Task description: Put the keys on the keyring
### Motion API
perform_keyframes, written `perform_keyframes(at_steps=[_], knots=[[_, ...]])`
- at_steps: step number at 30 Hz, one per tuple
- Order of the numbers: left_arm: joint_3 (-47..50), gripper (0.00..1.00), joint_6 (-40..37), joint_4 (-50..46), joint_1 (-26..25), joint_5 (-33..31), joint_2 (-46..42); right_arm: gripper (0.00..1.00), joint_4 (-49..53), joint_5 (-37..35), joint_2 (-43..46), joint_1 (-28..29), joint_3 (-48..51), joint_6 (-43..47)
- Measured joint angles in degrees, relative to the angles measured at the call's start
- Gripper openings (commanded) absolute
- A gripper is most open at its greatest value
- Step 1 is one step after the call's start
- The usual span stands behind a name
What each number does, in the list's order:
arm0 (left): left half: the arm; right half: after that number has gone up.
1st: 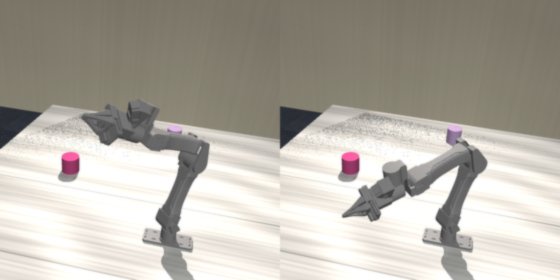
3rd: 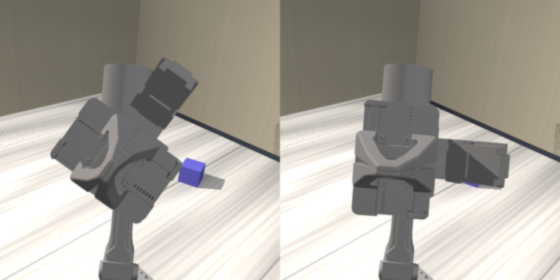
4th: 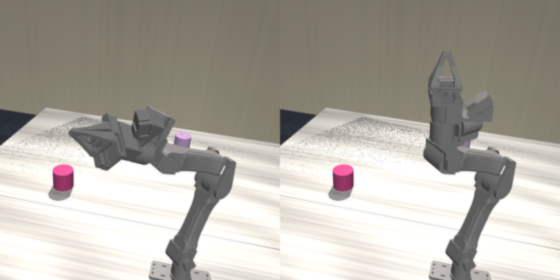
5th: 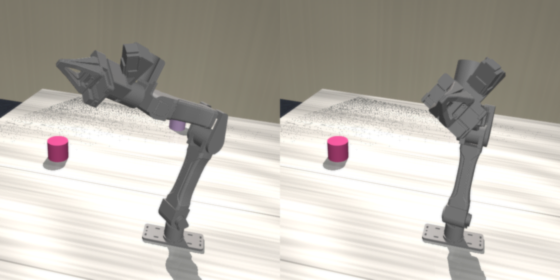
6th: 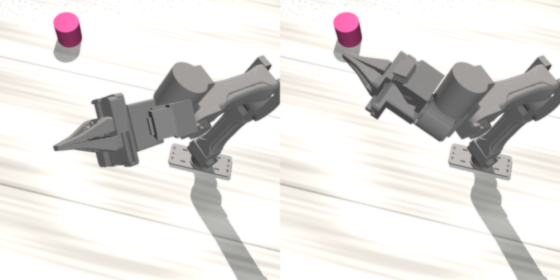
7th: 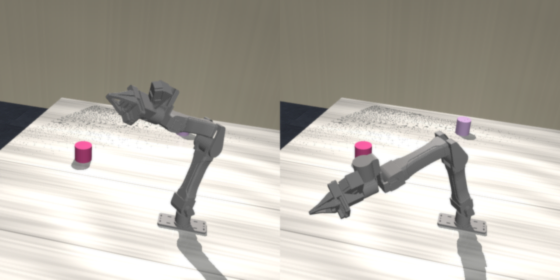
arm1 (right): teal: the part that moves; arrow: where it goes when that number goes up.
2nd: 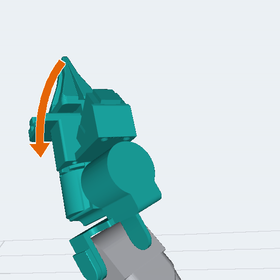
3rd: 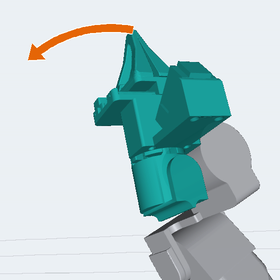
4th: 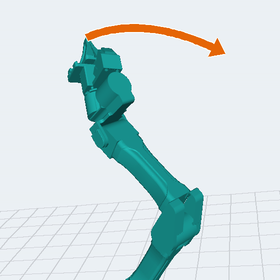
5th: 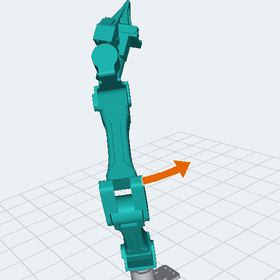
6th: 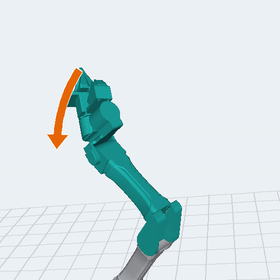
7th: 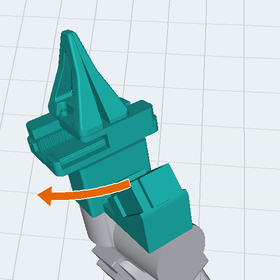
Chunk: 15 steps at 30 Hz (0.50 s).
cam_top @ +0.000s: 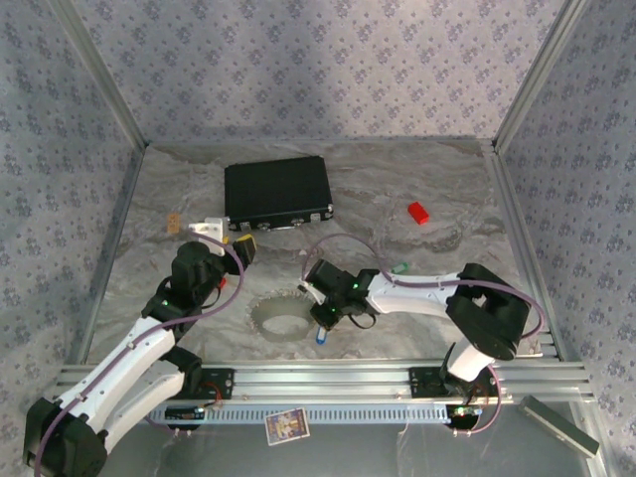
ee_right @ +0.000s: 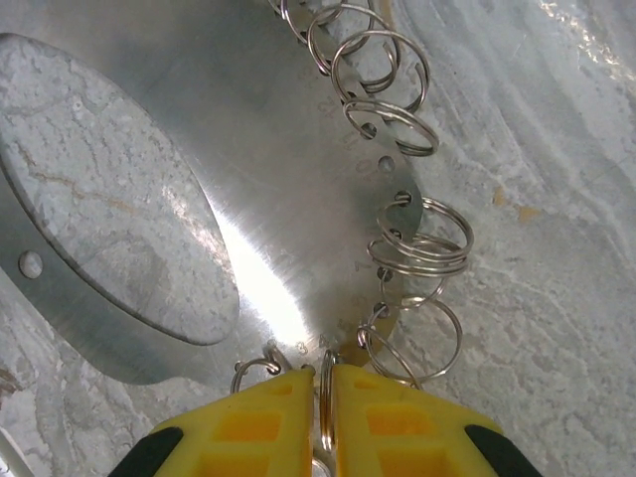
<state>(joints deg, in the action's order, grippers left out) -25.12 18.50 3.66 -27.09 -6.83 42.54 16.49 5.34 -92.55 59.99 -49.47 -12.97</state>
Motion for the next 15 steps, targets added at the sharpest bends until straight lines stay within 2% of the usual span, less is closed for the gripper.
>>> perform_keyframes(at_steps=[5,15], knots=[[0.00,0.62,0.00,0.00,0.00,0.00,0.00,0.10,0.09,-0.07,-1.01,0.00,-0.85,0.26],[0.00,0.62,0.00,0.00,0.00,0.00,0.00,0.09,1.79,-0.55,-1.84,-0.11,-2.25,0.81]])
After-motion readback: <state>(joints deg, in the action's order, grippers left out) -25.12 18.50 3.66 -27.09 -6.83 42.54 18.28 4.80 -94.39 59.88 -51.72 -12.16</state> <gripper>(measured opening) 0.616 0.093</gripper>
